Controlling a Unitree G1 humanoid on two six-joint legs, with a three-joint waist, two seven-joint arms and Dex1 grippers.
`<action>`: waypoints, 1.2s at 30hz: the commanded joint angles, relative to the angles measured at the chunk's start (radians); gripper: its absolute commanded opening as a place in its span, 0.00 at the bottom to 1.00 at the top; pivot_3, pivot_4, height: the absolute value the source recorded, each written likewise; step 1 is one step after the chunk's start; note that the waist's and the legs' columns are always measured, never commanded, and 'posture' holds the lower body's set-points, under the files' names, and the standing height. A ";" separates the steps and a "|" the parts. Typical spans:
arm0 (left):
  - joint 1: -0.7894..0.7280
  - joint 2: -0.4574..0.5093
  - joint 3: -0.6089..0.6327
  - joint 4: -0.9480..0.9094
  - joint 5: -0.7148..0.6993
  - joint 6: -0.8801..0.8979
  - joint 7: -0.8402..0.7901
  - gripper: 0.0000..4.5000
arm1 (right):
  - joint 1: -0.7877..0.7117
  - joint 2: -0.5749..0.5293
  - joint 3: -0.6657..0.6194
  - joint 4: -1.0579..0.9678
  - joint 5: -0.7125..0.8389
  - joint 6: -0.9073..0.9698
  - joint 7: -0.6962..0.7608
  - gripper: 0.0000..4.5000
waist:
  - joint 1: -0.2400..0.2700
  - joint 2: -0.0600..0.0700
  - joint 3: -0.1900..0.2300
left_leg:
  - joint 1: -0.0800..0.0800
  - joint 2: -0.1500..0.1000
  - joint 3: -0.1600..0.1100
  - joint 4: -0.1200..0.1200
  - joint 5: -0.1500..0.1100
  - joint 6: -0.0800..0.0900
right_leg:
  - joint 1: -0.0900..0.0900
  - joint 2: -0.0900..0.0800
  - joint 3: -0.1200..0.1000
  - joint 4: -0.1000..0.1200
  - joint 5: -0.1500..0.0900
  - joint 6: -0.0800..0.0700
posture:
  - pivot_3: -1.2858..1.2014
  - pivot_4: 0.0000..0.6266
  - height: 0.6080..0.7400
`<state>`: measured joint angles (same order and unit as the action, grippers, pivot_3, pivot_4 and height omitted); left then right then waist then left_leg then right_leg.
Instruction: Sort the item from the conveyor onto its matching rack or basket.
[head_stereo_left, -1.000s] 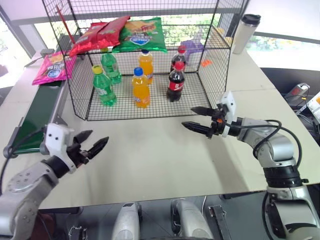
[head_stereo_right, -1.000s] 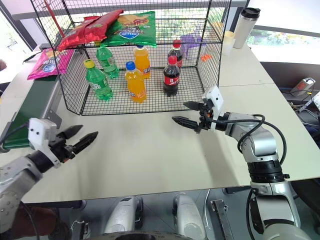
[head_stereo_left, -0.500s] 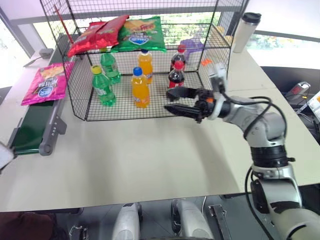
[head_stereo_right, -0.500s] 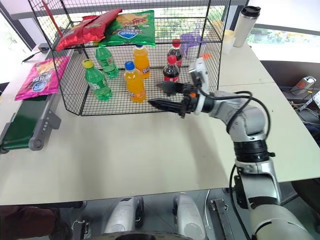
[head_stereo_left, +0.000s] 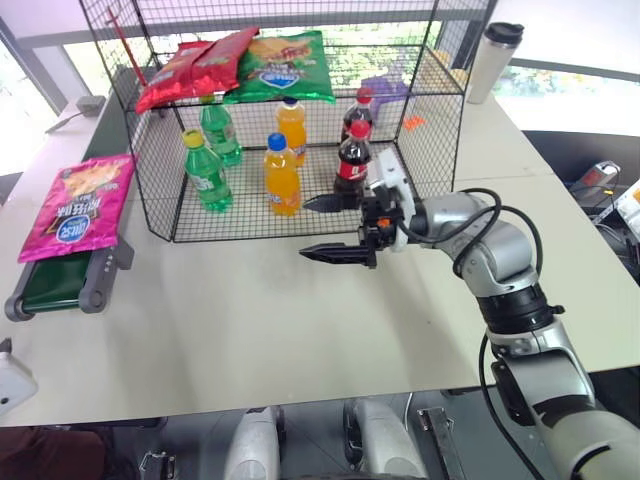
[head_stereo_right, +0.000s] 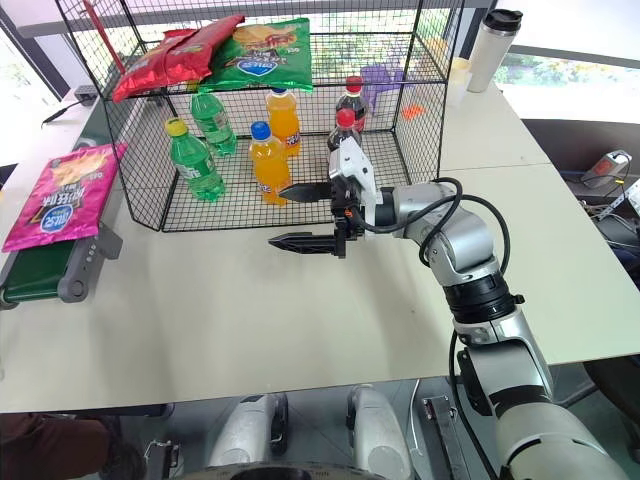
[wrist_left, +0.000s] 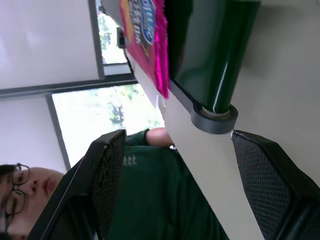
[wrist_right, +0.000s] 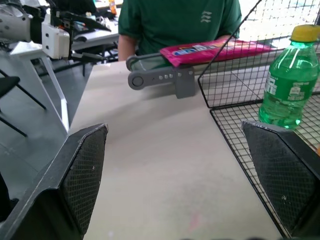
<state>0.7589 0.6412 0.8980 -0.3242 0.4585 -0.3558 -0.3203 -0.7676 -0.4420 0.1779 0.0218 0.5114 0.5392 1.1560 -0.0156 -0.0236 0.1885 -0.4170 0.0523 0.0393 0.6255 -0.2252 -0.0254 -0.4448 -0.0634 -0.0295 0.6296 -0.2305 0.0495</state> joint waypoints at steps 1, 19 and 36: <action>0.003 -0.057 -0.023 -0.026 0.047 -0.018 0.062 0.78 | 0.001 -0.012 -0.025 0.005 -0.008 -0.009 -0.001 0.99 | -0.001 0.000 0.000 | 0.000 0.000 0.000 0.000 0.000 0.000 | 0.000 0.000 0.000 0.000 0.000 0.000 | 0.52 0.24 1.00; -0.054 -0.067 -0.106 -0.040 0.096 0.007 0.089 0.78 | 0.019 0.010 -0.021 0.043 -0.041 -0.040 -0.019 0.99 | 0.000 -0.001 0.000 | 0.000 0.001 -0.001 0.003 0.000 0.000 | 0.001 0.002 -0.001 0.002 0.000 0.001 | 0.52 0.24 1.00; -0.233 0.020 -0.212 0.043 0.238 0.065 0.198 0.78 | 0.054 0.005 -0.031 -0.022 -0.042 -0.018 -0.063 0.99 | 0.000 -0.001 -0.001 | 0.001 0.001 -0.001 0.004 0.000 0.000 | 0.001 0.003 -0.001 0.004 0.002 0.003 | 0.52 0.24 1.00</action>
<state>0.5229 0.6537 0.6740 -0.2673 0.6792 -0.2972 -0.1544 -0.7128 -0.4322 0.1760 0.0402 0.4558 0.5199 1.0976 -0.0152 -0.0245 0.1879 -0.4160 0.0530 0.0384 0.6296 -0.2254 -0.0249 -0.4432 -0.0608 -0.0310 0.6340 -0.2287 0.0524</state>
